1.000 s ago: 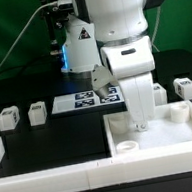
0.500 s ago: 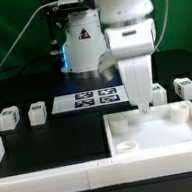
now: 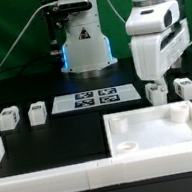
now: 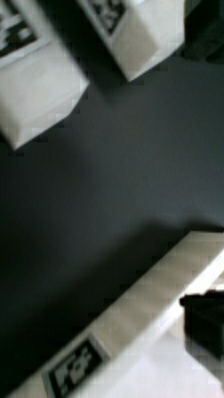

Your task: Assemble one leg

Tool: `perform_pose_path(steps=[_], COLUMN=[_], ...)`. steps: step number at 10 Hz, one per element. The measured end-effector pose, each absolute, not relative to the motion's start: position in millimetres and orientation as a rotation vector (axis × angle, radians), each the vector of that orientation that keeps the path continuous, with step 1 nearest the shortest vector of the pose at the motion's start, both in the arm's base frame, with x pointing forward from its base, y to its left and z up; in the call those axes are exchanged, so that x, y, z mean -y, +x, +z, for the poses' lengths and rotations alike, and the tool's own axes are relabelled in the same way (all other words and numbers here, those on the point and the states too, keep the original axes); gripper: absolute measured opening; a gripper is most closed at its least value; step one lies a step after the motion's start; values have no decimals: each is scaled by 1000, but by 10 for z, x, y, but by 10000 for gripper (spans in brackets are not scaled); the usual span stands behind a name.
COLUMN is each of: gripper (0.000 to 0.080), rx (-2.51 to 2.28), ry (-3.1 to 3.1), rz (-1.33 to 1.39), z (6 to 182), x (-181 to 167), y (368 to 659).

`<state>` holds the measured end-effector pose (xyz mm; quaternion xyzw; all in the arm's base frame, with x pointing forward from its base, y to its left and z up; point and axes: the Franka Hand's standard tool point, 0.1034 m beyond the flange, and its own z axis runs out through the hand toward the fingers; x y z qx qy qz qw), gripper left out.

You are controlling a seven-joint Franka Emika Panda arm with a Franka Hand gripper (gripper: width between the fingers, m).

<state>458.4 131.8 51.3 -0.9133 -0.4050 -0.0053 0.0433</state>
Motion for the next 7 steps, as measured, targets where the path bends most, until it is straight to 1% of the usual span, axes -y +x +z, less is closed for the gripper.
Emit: perform_pose_path(steps=[3, 5, 6, 7], gripper=[649, 649, 649, 649], rx=[707, 198, 5, -13], ry=[-2955, -3042, -3049, -3045], rz=[10, 41, 58, 48], z=[520, 593, 591, 586], x=[-1361, -1651, -1807, -1913], y=[4566, 4447, 4383, 4346])
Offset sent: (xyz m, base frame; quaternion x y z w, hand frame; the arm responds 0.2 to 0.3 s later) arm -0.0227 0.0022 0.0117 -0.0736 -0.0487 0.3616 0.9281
